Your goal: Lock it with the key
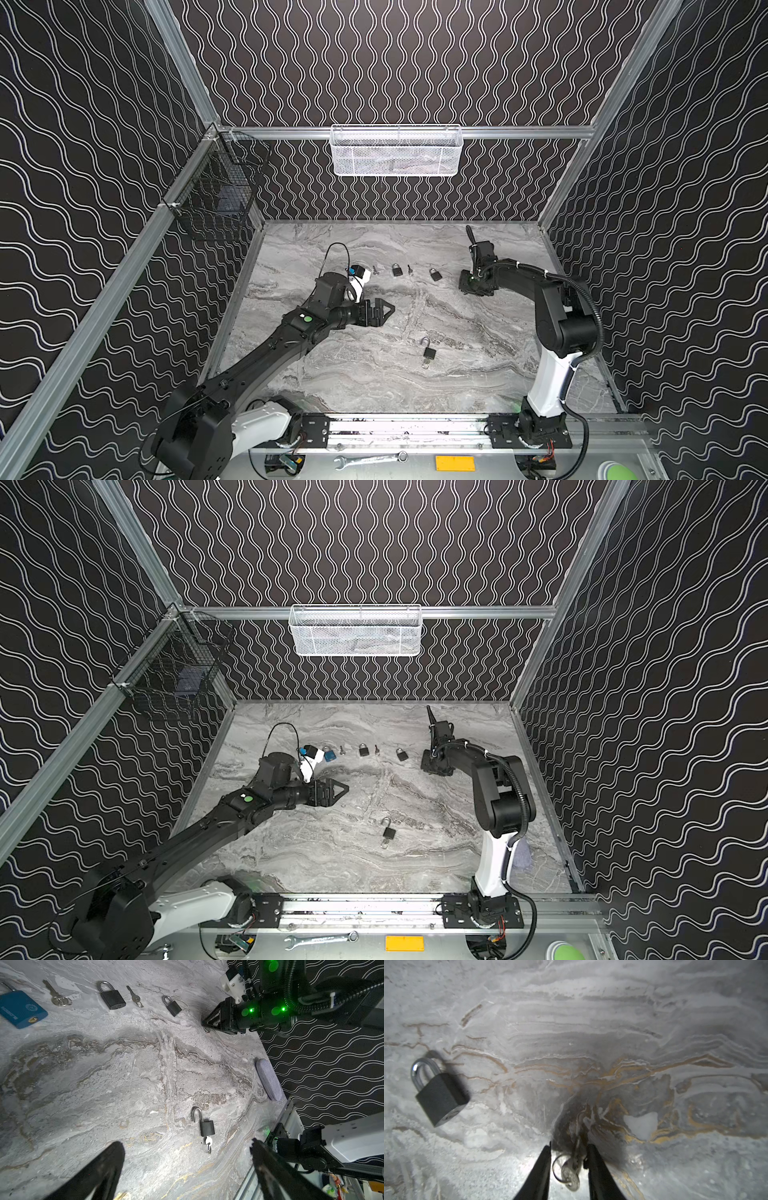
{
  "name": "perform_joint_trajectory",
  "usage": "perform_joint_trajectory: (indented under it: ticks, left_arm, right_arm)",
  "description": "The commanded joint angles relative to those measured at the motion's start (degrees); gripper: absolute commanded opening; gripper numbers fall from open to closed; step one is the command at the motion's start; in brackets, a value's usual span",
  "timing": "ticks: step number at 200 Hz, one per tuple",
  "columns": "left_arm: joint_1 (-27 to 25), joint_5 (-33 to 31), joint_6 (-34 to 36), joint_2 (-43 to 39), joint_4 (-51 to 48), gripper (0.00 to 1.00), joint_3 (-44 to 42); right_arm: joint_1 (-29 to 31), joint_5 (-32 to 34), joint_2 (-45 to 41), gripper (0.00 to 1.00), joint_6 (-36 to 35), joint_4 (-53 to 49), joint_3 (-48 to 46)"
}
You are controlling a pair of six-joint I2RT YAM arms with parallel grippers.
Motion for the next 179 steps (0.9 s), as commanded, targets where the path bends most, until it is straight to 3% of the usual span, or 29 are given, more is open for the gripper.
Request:
perform_joint_trajectory:
  ticks: [1,46,114,179]
  left_arm:
    - [0.04,0.35,-0.01,-0.05,2.26,0.99,0.17]
    - [-0.01,0.61,-0.07,0.63,2.75,0.99,0.45]
    - [0.02,0.10,0.25,0.85,2.28,0.98,0.43]
    - [0.03,-0.21,0.63,0.68,1.31,0.99,0.50]
  right_arm:
    - [-0.05,0.38,-0.61,0.30,1.08,-5.07,-1.96]
    - [0.16,0.00,-1.72,0.29,1.37,-5.35,-3.73]
    - [0.49,-0.08,1.11,0.13,0.79,-5.44,-2.17]
    - [0.52,-1.91,8.08,0.07,-0.74,-7.40,7.46]
